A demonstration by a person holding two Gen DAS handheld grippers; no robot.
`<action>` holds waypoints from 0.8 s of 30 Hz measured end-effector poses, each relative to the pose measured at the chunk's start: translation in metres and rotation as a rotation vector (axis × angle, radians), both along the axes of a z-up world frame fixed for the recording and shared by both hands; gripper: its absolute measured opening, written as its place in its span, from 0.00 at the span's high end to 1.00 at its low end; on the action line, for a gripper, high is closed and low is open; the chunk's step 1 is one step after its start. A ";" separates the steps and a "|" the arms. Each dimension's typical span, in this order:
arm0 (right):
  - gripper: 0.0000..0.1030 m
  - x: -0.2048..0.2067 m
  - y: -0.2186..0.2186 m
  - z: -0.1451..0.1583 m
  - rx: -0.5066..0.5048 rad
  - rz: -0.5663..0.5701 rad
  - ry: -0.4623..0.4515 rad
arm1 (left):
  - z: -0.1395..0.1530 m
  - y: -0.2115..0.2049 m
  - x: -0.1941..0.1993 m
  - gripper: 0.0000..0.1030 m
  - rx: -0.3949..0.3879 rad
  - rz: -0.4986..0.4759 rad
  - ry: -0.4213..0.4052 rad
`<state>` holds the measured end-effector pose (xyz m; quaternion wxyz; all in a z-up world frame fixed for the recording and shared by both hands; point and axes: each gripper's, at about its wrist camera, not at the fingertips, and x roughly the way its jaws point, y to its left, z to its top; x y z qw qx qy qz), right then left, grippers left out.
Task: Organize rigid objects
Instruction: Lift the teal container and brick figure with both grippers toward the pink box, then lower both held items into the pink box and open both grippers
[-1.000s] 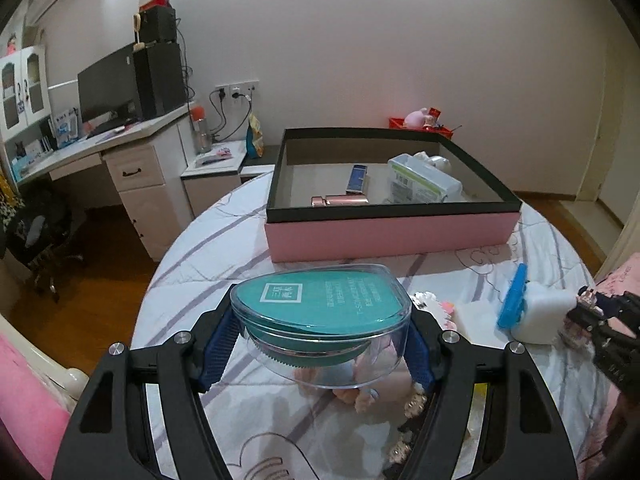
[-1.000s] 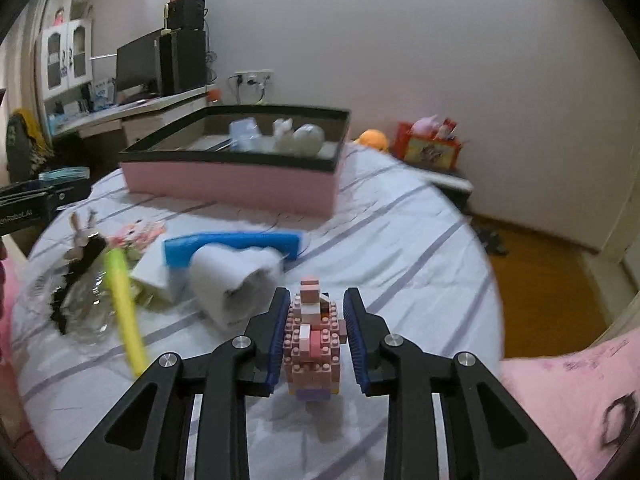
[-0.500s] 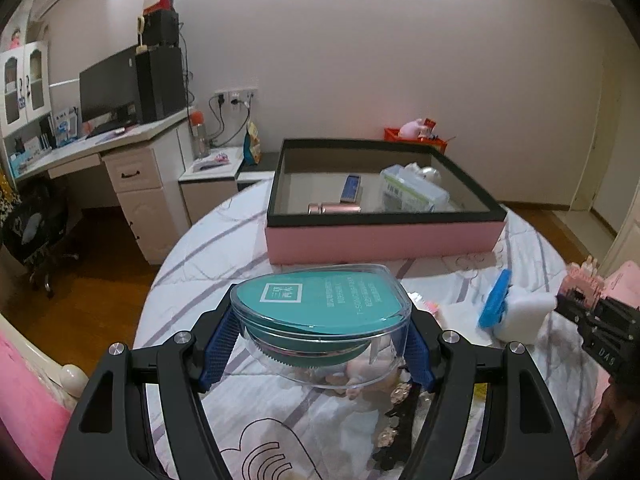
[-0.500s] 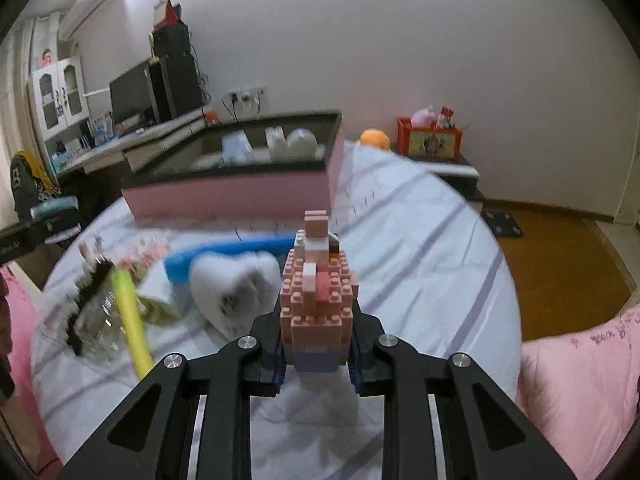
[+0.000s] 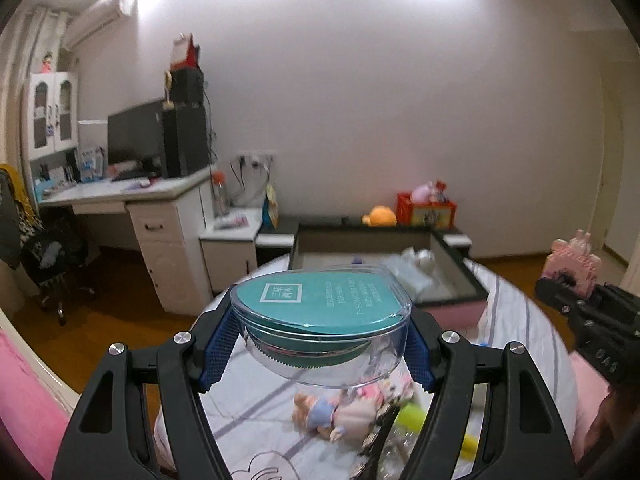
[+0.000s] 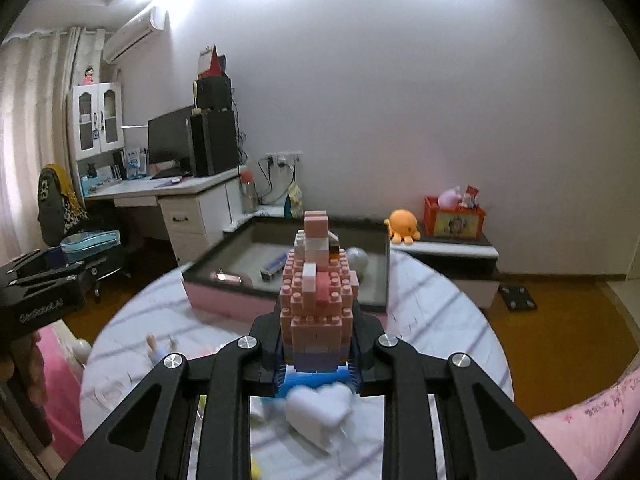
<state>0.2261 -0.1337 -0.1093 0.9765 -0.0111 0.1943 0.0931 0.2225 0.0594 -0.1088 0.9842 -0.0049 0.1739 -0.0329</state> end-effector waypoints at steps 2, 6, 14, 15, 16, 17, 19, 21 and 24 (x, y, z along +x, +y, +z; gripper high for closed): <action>0.77 0.001 0.007 0.009 0.016 0.008 -0.028 | 0.008 -0.003 -0.004 0.30 0.002 0.010 -0.026; 0.77 0.002 0.018 0.021 0.011 0.011 -0.067 | 0.017 -0.006 -0.007 0.30 -0.004 0.012 -0.051; 0.77 0.005 0.019 0.028 0.015 0.005 -0.084 | 0.024 -0.009 -0.010 0.30 0.000 0.007 -0.075; 0.77 0.006 0.019 0.028 0.015 0.005 -0.082 | 0.024 -0.010 -0.009 0.30 0.001 0.006 -0.075; 0.77 0.008 0.019 0.028 0.016 0.005 -0.080 | 0.024 -0.011 -0.009 0.30 0.004 0.002 -0.075; 0.77 0.009 0.018 0.028 0.017 0.003 -0.080 | 0.025 -0.012 -0.008 0.30 0.004 -0.002 -0.077; 0.77 0.014 0.018 0.028 0.017 0.004 -0.074 | 0.026 -0.015 -0.003 0.30 0.011 -0.010 -0.075; 0.77 0.015 0.018 0.027 0.016 0.004 -0.069 | 0.027 -0.019 0.004 0.30 0.018 -0.016 -0.072; 0.77 0.026 0.017 0.026 0.011 0.003 -0.053 | 0.028 -0.025 0.016 0.30 0.035 -0.033 -0.065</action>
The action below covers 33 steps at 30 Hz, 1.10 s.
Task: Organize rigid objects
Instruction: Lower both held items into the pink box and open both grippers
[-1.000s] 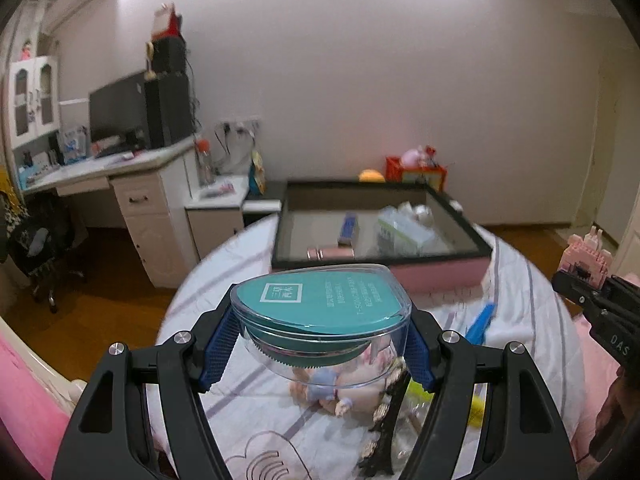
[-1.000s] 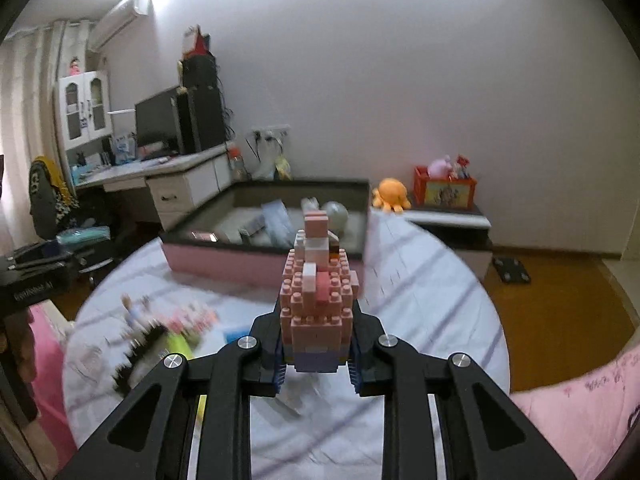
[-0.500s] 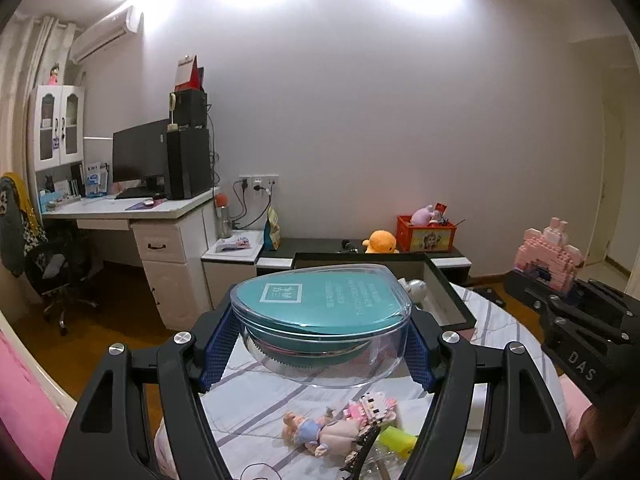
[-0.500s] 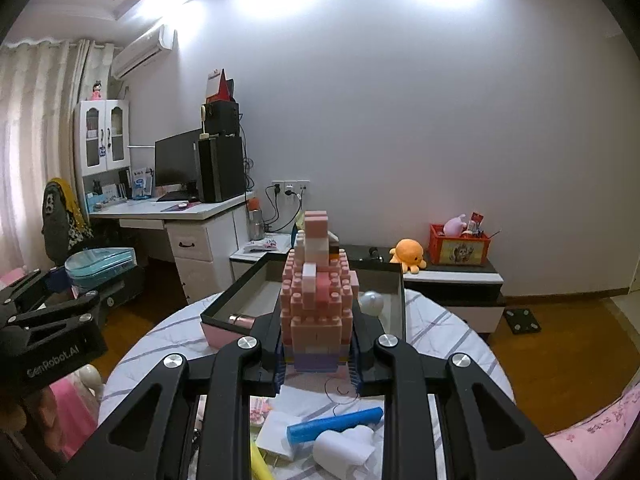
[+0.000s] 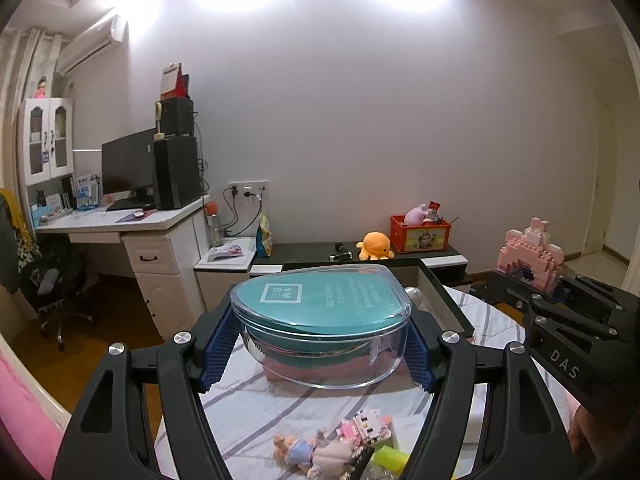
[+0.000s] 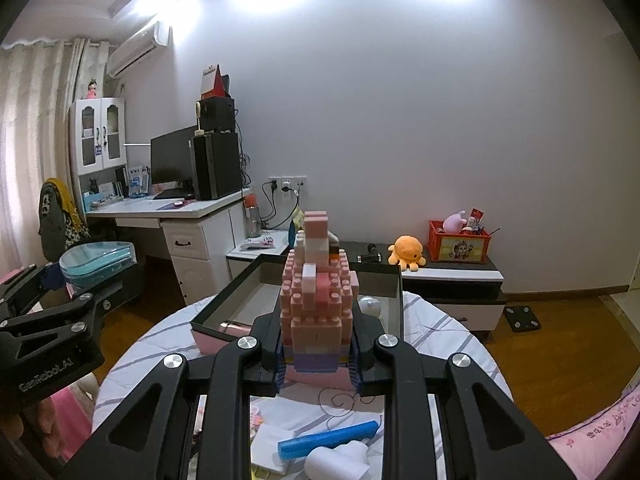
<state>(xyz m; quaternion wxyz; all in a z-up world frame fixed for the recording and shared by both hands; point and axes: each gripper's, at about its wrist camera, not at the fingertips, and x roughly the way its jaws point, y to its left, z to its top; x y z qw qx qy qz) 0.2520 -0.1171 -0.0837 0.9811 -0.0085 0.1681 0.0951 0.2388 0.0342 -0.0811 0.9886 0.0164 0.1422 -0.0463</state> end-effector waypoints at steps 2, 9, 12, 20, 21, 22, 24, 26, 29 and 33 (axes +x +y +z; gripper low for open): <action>0.77 0.012 -0.002 -0.001 -0.005 0.007 0.017 | 0.001 -0.001 0.013 0.30 0.005 -0.025 0.011; 0.77 0.074 -0.001 -0.008 -0.074 0.036 0.111 | -0.006 0.004 0.083 0.30 0.019 -0.048 0.096; 0.77 0.110 0.001 -0.019 -0.087 0.062 0.184 | -0.019 0.005 0.115 0.30 0.021 -0.060 0.156; 0.77 0.162 0.001 -0.067 -0.184 0.024 0.342 | -0.069 -0.015 0.182 0.30 0.031 -0.095 0.332; 0.77 0.164 0.000 -0.071 -0.187 0.022 0.354 | -0.074 -0.019 0.188 0.30 0.035 -0.104 0.349; 0.77 0.167 -0.001 -0.076 -0.201 0.012 0.367 | -0.077 -0.023 0.191 0.30 0.037 -0.110 0.354; 0.77 0.171 -0.003 -0.080 -0.219 0.002 0.380 | -0.083 -0.033 0.196 0.30 0.038 -0.140 0.375; 0.77 0.175 -0.004 -0.084 -0.206 0.012 0.404 | -0.089 -0.042 0.200 0.30 0.045 -0.145 0.398; 0.77 0.178 -0.003 -0.089 -0.215 0.020 0.424 | -0.095 -0.050 0.204 0.30 0.065 -0.154 0.418; 0.77 0.180 -0.003 -0.097 -0.212 0.024 0.450 | -0.101 -0.053 0.213 0.29 0.079 -0.156 0.459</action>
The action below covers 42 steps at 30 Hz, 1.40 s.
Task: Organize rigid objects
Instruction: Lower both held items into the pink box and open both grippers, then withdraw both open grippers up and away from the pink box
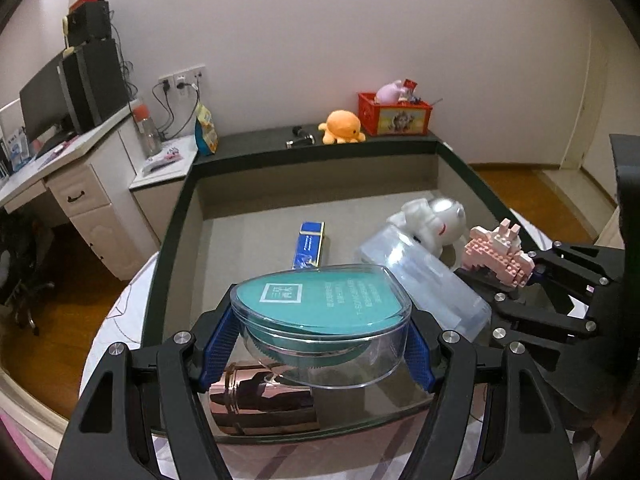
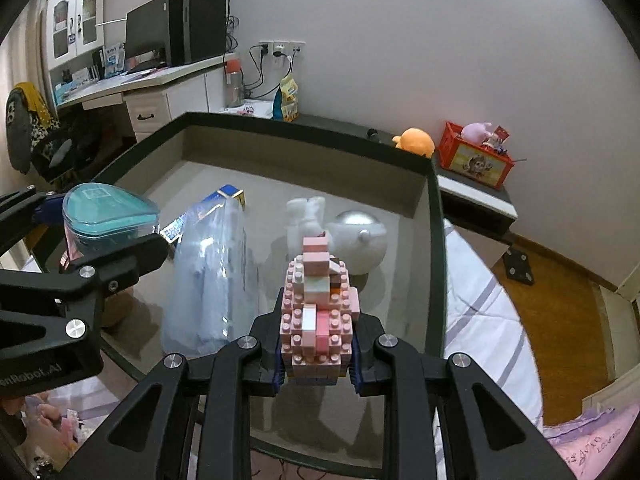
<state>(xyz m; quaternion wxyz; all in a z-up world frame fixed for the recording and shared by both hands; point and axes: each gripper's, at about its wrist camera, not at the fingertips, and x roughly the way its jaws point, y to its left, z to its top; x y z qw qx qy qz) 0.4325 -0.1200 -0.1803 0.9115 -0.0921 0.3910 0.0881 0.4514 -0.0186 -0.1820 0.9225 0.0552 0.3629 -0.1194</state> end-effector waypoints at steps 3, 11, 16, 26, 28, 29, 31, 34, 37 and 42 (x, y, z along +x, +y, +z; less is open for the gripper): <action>0.76 0.001 -0.002 0.000 0.010 -0.006 0.003 | 0.003 0.000 -0.004 0.24 0.008 0.014 -0.020; 0.38 -0.020 -0.004 0.019 0.067 -0.008 -0.043 | 0.025 0.014 -0.040 0.03 -0.002 0.065 -0.113; 0.22 -0.054 -0.006 0.047 0.104 -0.007 -0.116 | 0.051 0.037 -0.086 0.00 -0.046 0.096 -0.210; 0.00 -0.170 -0.002 0.109 0.140 -0.023 -0.372 | 0.097 0.068 -0.210 0.00 -0.088 0.173 -0.436; 0.00 -0.195 0.001 0.117 0.155 -0.020 -0.430 | 0.102 0.069 -0.229 0.00 -0.086 0.183 -0.468; 0.00 -0.208 0.002 0.121 0.163 -0.016 -0.453 | 0.105 0.069 -0.242 0.00 -0.084 0.184 -0.485; 0.00 -0.228 0.004 0.126 0.163 -0.024 -0.480 | 0.108 0.069 -0.259 0.00 -0.084 0.183 -0.505; 0.00 -0.254 0.005 0.130 0.159 -0.035 -0.520 | 0.112 0.070 -0.287 0.00 -0.088 0.182 -0.536; 0.00 -0.274 0.006 0.132 0.176 -0.044 -0.540 | 0.116 0.069 -0.306 0.00 -0.089 0.174 -0.554; 0.00 -0.294 0.004 0.132 0.205 -0.053 -0.558 | 0.122 0.067 -0.330 0.00 -0.091 0.159 -0.581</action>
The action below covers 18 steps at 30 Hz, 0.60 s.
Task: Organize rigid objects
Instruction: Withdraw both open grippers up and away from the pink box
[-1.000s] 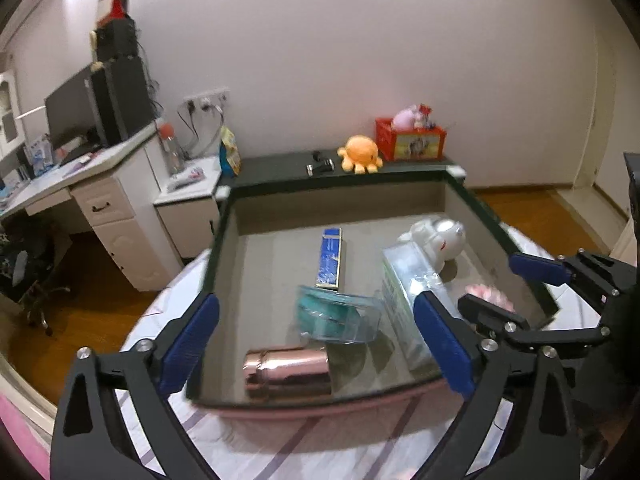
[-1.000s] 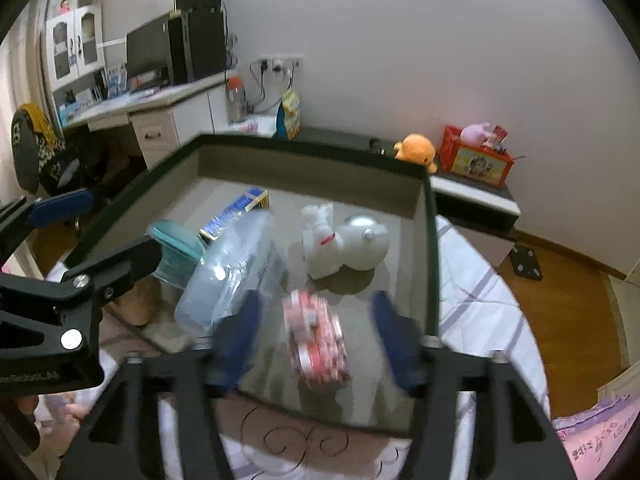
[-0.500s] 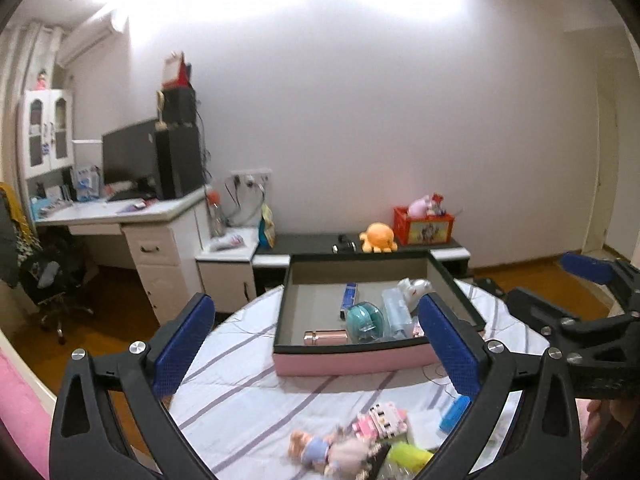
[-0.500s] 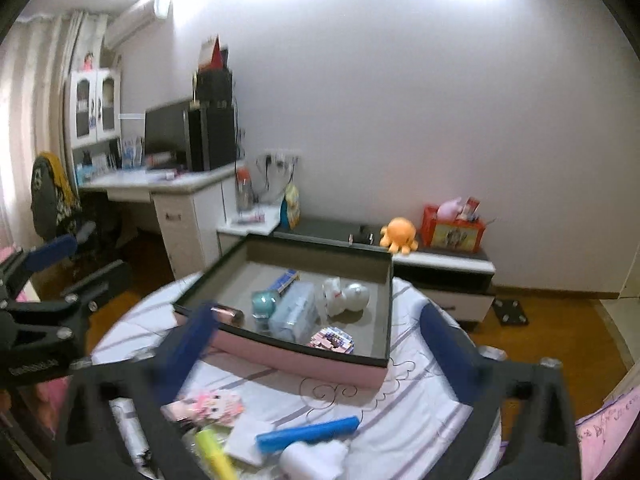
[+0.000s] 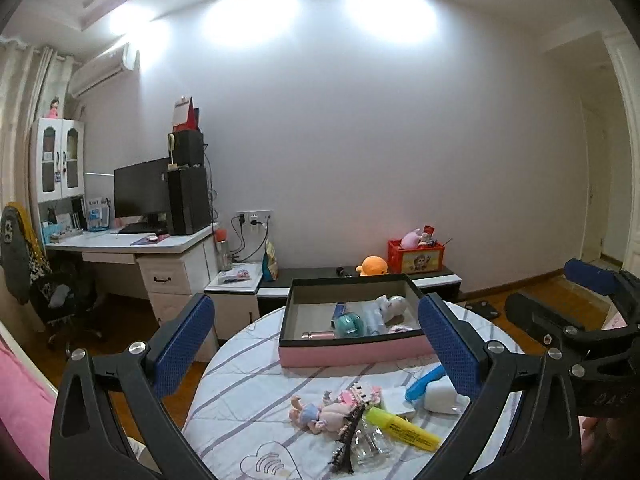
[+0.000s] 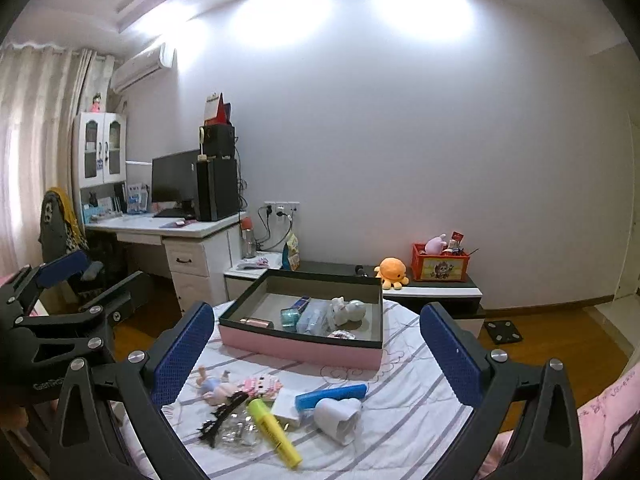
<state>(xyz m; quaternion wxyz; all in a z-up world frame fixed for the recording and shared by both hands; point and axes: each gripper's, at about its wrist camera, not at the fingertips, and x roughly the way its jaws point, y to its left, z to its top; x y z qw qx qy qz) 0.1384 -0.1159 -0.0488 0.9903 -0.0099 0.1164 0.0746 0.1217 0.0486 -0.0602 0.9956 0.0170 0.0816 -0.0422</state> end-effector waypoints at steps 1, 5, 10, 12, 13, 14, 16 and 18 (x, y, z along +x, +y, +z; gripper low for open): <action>0.00 -0.002 -0.001 0.000 0.007 -0.001 -0.002 | 0.001 0.000 -0.003 0.00 -0.002 -0.001 -0.005; 0.00 -0.011 -0.002 0.001 0.012 -0.008 -0.012 | 0.004 0.000 -0.012 0.00 -0.002 0.002 -0.020; 0.00 -0.021 0.000 0.003 0.017 -0.001 -0.024 | 0.005 0.001 -0.018 0.00 -0.002 0.003 -0.031; 0.00 -0.022 -0.001 0.002 0.021 -0.002 -0.023 | 0.005 0.000 -0.019 0.00 0.001 0.007 -0.032; 0.00 -0.022 -0.001 0.001 0.022 -0.002 -0.022 | 0.004 -0.001 -0.018 0.00 0.003 0.008 -0.032; 0.00 -0.023 -0.001 0.001 0.022 -0.003 -0.023 | 0.004 -0.001 -0.018 0.00 0.005 0.008 -0.031; 0.00 -0.022 -0.001 0.001 0.020 -0.003 -0.020 | 0.004 -0.001 -0.018 0.00 0.004 0.007 -0.030; 0.00 -0.021 -0.002 0.000 0.021 -0.005 -0.017 | 0.002 -0.002 -0.019 0.00 0.006 0.008 -0.026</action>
